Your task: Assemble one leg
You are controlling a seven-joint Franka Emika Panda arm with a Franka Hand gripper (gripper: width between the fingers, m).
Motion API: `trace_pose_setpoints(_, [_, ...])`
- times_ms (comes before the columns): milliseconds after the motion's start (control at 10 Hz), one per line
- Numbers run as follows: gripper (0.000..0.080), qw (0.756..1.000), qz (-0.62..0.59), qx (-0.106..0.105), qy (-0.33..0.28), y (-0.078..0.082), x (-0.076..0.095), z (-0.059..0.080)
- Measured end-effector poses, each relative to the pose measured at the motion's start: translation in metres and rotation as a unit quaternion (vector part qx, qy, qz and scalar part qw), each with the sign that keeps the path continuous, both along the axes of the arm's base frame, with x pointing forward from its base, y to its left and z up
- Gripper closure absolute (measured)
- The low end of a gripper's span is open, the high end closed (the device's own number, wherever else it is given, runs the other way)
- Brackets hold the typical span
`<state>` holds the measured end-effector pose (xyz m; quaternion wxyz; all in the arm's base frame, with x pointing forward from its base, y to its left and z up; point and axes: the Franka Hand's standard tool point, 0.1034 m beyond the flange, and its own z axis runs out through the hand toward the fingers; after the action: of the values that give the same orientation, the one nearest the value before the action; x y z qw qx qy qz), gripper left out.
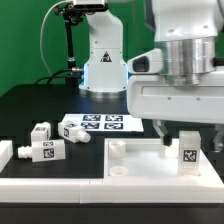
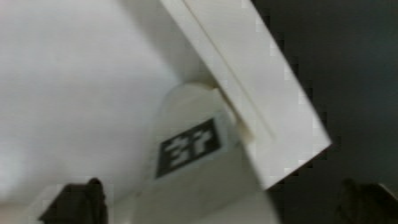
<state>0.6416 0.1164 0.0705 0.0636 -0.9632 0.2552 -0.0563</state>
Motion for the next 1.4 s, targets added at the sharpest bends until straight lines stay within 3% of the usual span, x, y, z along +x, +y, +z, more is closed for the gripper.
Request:
trace_pose_setpoints(100, [0.0150,1.000,-0.022,0.004,0.007,-0.0012,-0.0016,-0.0014])
trace_pose_setpoints(200, [0.0284,1.000,-0.022,0.003,0.006,-0.0022,-0.0011,-0.0012])
trace_pose_setpoints(300, [0.0284,0.999,-0.044,0.007,0.008,-0.0017,-0.0013,-0.0018])
trace_pose_setpoints(400, [0.0477,0.997,-0.078,0.012,0.012,-0.0018,-0.0017,-0.0024])
trace_pose_setpoints(700, [0.0508,0.972,-0.227,0.029,0.048,-0.0069,-0.0012,0.0002])
trace_pose_setpoints(900, [0.0508,0.905,-0.413,0.042,0.091,-0.0095,-0.0006,0.0000])
trace_pose_setpoints(1100, [0.0509,0.811,-0.572,0.066,0.105,-0.0056,0.0028,-0.0039])
trace_pose_setpoints(1300, [0.0509,0.786,-0.605,0.072,0.103,-0.0014,0.0029,-0.0039])
trace_pose_setpoints(1400, [0.0509,0.793,-0.597,0.071,0.102,-0.0016,0.0029,-0.0040])
